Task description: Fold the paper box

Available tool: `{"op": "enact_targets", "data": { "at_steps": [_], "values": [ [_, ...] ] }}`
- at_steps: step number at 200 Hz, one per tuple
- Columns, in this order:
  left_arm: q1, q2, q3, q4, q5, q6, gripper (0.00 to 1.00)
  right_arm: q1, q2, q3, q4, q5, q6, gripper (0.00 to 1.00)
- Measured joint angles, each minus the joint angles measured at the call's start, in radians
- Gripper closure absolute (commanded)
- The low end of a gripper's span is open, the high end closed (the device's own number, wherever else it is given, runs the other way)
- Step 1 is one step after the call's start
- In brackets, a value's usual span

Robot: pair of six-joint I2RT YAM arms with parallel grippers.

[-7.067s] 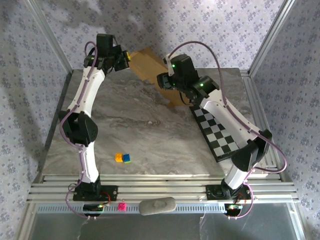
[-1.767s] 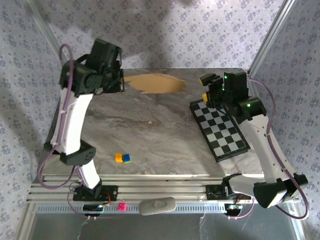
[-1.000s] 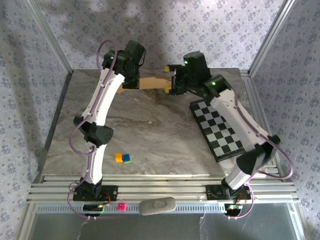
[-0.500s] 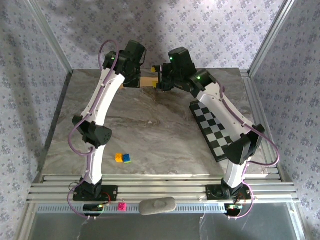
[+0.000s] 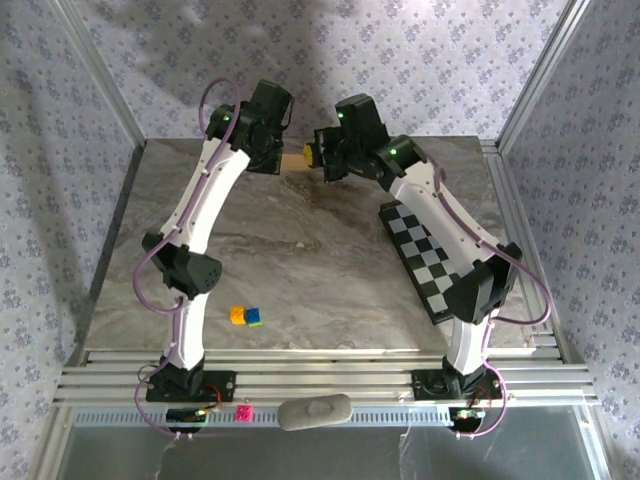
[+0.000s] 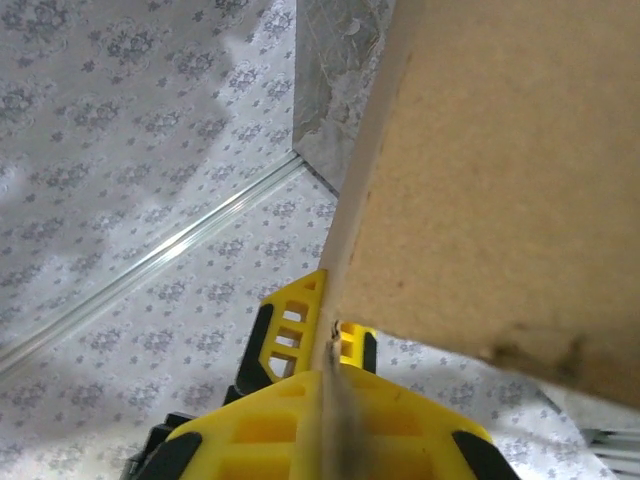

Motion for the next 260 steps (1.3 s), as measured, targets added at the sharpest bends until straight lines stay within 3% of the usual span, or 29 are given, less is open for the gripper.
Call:
{"op": "enact_targets", "data": {
  "at_steps": [9, 35, 50, 110, 151, 185, 213, 238, 260],
  "values": [
    [0.000, -0.021, -0.039, 0.031, -0.005, 0.016, 0.91, -0.003, 0.001, 0.000, 0.000, -0.004, -0.006, 1.00],
    [0.002, -0.129, -0.215, 0.178, -0.003, 0.111, 0.31, -0.021, 0.001, 0.000, 0.011, -0.012, -0.045, 1.00],
    [0.009, -0.223, -0.337, 0.277, -0.005, 0.180, 0.20, -0.046, 0.000, -0.003, 0.021, -0.021, -0.078, 1.00],
    [0.173, -0.629, -0.638, 0.529, -0.098, 0.536, 0.15, -0.126, -0.129, -0.214, 0.121, -0.181, -0.260, 1.00],
    [0.277, -0.754, -0.743, 0.578, -0.109, 0.692, 0.16, -0.175, -0.338, -0.380, 0.076, -0.357, -0.354, 1.00],
    [0.307, -0.764, -0.836, 0.572, -0.109, 0.745, 0.16, -0.251, -0.547, -0.417, -0.045, -0.463, -0.295, 1.00],
    [0.321, -0.764, -0.855, 0.554, -0.105, 0.755, 0.16, -0.261, -0.690, -0.514, -0.056, -0.514, -0.111, 1.00],
    [0.327, -0.764, -0.859, 0.554, -0.094, 0.750, 0.16, -0.280, -0.646, -0.537, -0.058, -0.552, -0.071, 1.00],
    [0.329, -0.763, -0.871, 0.548, -0.082, 0.743, 0.17, -0.307, -0.425, -0.513, -0.010, -0.557, -0.102, 1.00]
  ]
}}
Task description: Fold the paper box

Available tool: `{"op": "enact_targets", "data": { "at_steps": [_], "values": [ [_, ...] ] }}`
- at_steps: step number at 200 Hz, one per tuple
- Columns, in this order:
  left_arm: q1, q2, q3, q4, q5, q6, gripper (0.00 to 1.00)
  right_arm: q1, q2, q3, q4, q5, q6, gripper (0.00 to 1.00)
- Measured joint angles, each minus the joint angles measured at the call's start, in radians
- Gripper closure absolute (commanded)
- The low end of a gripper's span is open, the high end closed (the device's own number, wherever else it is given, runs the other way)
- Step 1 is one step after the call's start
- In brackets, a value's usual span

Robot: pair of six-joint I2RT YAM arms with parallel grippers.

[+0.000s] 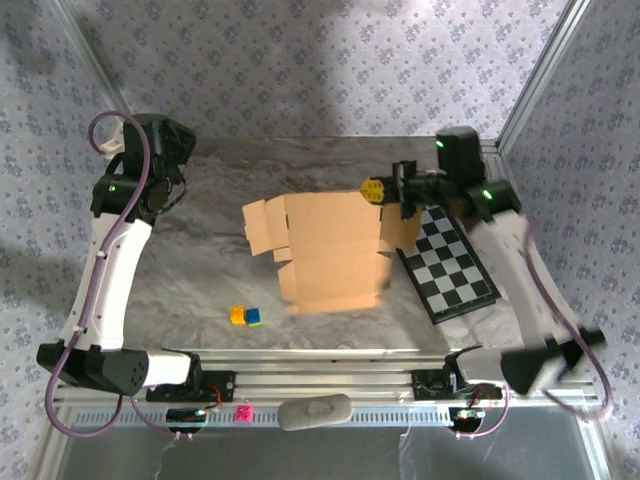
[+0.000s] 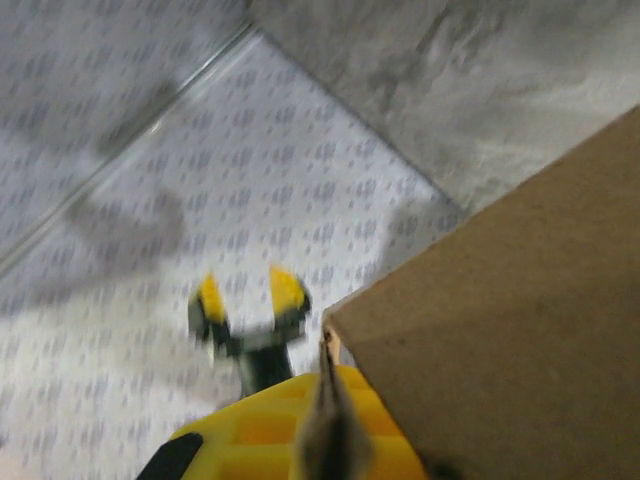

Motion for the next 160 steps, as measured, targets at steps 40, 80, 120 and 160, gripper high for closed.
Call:
{"op": "enact_targets", "data": {
  "at_steps": [40, 80, 120, 160],
  "values": [
    [0.018, 0.005, -0.033, 0.003, 0.055, 0.005, 0.21, -0.016, 0.628, 0.314, 0.111, -0.003, -0.169, 1.00],
    [0.063, 0.026, -0.105, 0.043, 0.212, 0.013, 0.33, -0.027, 0.879, 0.563, 0.103, -0.050, -0.364, 1.00],
    [0.110, 0.195, -0.122, 0.191, 0.461, -0.061, 0.36, -0.035, 0.880, 0.552, 0.128, -0.098, -0.451, 1.00],
    [0.060, 0.497, 0.005, 0.214, 0.640, -0.086, 0.37, -0.053, 0.880, 0.528, 0.128, -0.117, -0.475, 1.00]
  ]
}}
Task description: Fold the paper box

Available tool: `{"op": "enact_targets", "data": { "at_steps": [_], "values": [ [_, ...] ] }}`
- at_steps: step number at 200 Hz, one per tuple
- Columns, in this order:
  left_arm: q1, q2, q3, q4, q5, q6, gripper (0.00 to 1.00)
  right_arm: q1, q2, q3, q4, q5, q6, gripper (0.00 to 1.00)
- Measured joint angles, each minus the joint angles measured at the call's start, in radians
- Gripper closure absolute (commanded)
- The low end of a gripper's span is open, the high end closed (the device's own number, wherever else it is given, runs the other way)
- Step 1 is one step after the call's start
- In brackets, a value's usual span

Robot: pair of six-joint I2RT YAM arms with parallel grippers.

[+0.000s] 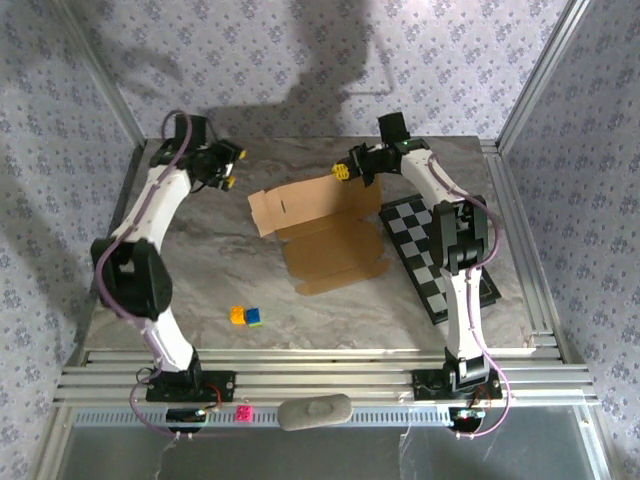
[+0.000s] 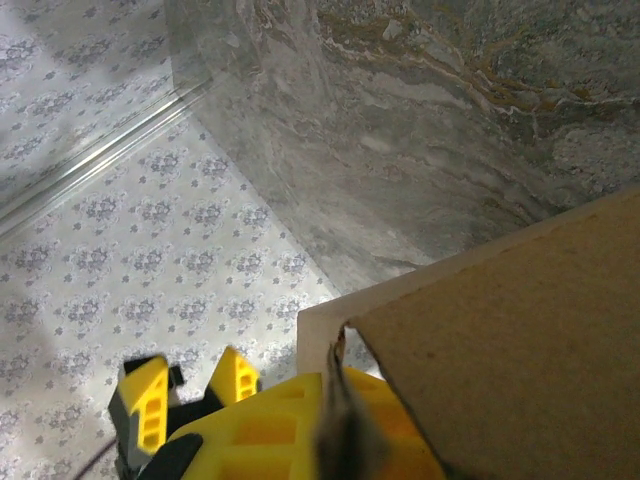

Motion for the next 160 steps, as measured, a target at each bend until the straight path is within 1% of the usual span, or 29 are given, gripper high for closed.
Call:
{"op": "enact_targets", "data": {
  "at_steps": [18, 36, 64, 98, 160],
  "values": [
    [-0.040, 0.101, 0.068, -0.016, 0.052, 0.003, 0.37, -0.008, 0.000, -0.006, 0.001, -0.006, -0.002, 1.00],
    [-0.072, 0.143, 0.087, -0.014, 0.081, 0.003, 0.37, -0.012, 0.000, -0.012, 0.001, -0.011, -0.005, 1.00],
    [-0.109, 0.164, 0.108, -0.016, 0.109, 0.003, 0.38, -0.014, -0.003, -0.026, 0.003, -0.011, -0.005, 1.00],
    [-0.128, 0.171, 0.134, -0.023, 0.119, 0.004, 0.39, -0.014, -0.006, -0.035, 0.009, -0.010, -0.004, 1.00],
    [-0.130, 0.165, 0.060, -0.042, 0.118, 0.008, 0.39, -0.014, -0.006, -0.037, 0.016, -0.010, 0.000, 1.00]
  ]
}}
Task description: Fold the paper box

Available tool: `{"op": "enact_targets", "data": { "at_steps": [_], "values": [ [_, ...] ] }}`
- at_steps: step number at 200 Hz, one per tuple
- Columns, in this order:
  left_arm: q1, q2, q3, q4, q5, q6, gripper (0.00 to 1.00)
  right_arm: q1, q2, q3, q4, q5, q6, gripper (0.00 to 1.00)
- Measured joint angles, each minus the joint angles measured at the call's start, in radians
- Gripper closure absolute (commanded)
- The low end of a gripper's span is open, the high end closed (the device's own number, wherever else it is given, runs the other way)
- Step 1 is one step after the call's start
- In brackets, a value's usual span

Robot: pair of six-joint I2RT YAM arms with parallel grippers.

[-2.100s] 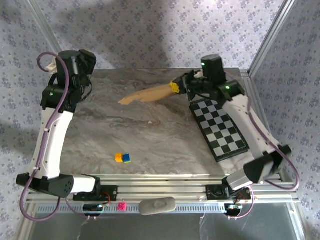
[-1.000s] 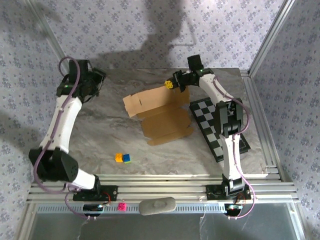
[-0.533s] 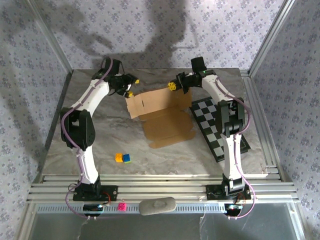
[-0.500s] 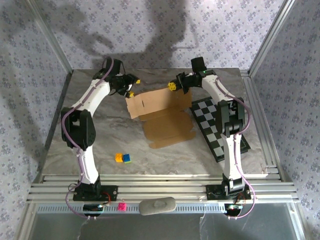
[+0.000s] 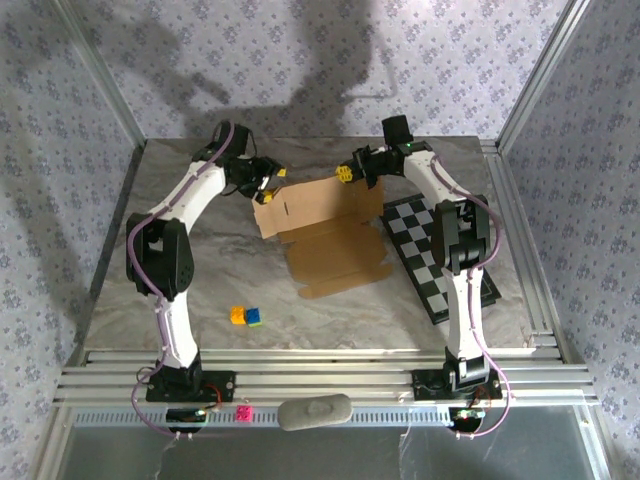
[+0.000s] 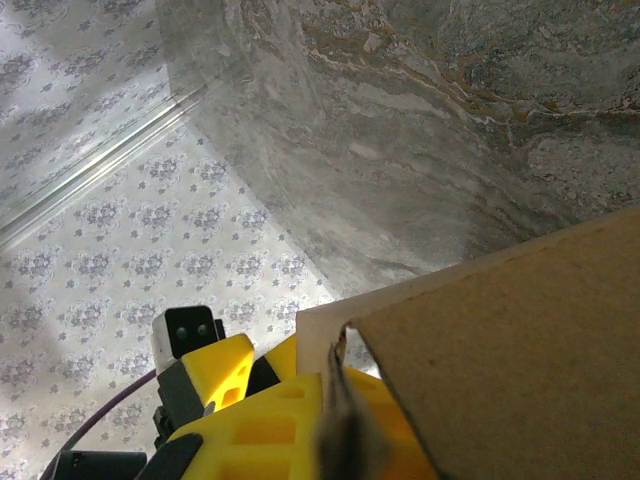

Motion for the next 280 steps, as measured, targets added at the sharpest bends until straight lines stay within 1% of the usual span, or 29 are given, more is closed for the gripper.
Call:
{"op": "enact_targets", "data": {
  "at_steps": [26, 56, 70, 112, 126, 143, 177, 183, 188, 189, 200, 206, 215, 223, 234, 247, 264, 280],
  "values": [
    [0.000, -0.003, -0.011, 0.005, 0.001, -0.002, 0.40, 0.000, 0.000, 0.000, 0.000, 0.000, 0.002, 1.00],
    [-0.007, -0.003, -0.010, 0.016, 0.000, -0.010, 0.44, 0.000, -0.009, -0.013, 0.009, 0.000, 0.003, 1.00],
    [-0.018, -0.003, -0.004, 0.016, 0.000, -0.016, 0.47, 0.000, -0.013, -0.019, 0.014, 0.000, 0.003, 1.00],
    [-0.053, -0.003, 0.014, 0.028, 0.001, -0.037, 0.60, 0.000, -0.024, -0.032, 0.025, 0.000, 0.006, 1.00],
    [-0.058, -0.003, 0.014, 0.028, 0.000, -0.045, 0.66, 0.000, -0.026, -0.035, 0.030, 0.000, 0.006, 1.00],
    [-0.058, -0.003, 0.014, 0.026, 0.000, -0.048, 0.78, -0.002, -0.028, -0.042, 0.039, 0.000, 0.007, 1.00],
    [-0.057, -0.003, 0.014, 0.008, -0.004, -0.057, 0.94, -0.004, -0.039, -0.061, 0.052, 0.001, 0.007, 1.00],
    [-0.057, -0.003, 0.014, 0.008, -0.005, -0.063, 1.00, -0.005, -0.040, -0.064, 0.052, 0.002, 0.007, 1.00],
    [-0.057, -0.003, 0.012, 0.010, -0.006, -0.072, 1.00, -0.005, -0.042, -0.066, 0.052, 0.003, 0.007, 1.00],
    [-0.057, -0.003, 0.012, 0.010, -0.007, -0.071, 1.00, -0.005, -0.042, -0.066, 0.051, 0.003, 0.007, 1.00],
    [-0.057, -0.007, -0.003, 0.021, -0.011, -0.080, 1.00, -0.005, -0.043, -0.068, 0.050, 0.008, 0.006, 0.81],
    [-0.058, -0.014, -0.023, 0.035, -0.016, -0.089, 1.00, -0.005, -0.045, -0.069, 0.048, 0.011, 0.002, 0.72],
    [-0.059, -0.029, -0.053, 0.051, -0.032, -0.108, 1.00, -0.004, -0.057, -0.085, 0.047, 0.023, 0.002, 0.62],
    [-0.060, -0.047, -0.084, 0.060, -0.053, -0.122, 1.00, -0.004, -0.079, -0.114, 0.051, 0.039, -0.003, 0.57],
    [-0.060, -0.071, -0.123, 0.068, -0.077, -0.142, 1.00, -0.005, -0.131, -0.183, 0.071, 0.066, 0.002, 0.53],
    [-0.060, -0.094, -0.154, 0.078, -0.108, -0.163, 1.00, -0.004, -0.217, -0.295, 0.130, 0.094, 0.029, 0.51],
    [-0.060, -0.107, -0.161, 0.089, -0.135, -0.179, 1.00, 0.002, -0.349, -0.468, 0.265, 0.127, 0.106, 0.49],
    [-0.060, -0.112, -0.161, 0.100, -0.148, -0.189, 1.00, 0.020, -0.439, -0.607, 0.408, 0.160, 0.195, 0.47]
  ]
}}
